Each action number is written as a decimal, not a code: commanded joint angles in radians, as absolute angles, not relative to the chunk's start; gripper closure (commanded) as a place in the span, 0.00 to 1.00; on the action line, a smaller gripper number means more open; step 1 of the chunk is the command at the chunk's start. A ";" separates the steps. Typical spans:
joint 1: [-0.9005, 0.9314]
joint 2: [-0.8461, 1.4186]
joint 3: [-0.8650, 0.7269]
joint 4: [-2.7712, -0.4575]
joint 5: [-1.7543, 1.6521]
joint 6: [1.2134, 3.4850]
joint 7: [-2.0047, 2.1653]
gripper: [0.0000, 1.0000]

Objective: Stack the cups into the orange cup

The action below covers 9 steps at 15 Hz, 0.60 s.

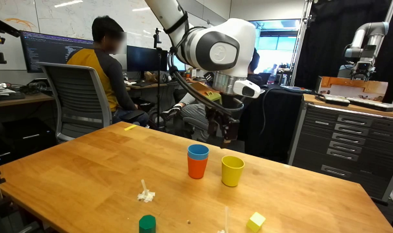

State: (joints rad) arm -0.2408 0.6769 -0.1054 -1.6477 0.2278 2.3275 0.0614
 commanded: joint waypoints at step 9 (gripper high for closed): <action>-0.332 0.624 -0.147 -1.714 0.300 2.390 0.117 0.00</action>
State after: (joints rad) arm -0.3324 0.6405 -0.1396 -1.6928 0.2825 2.3681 0.0875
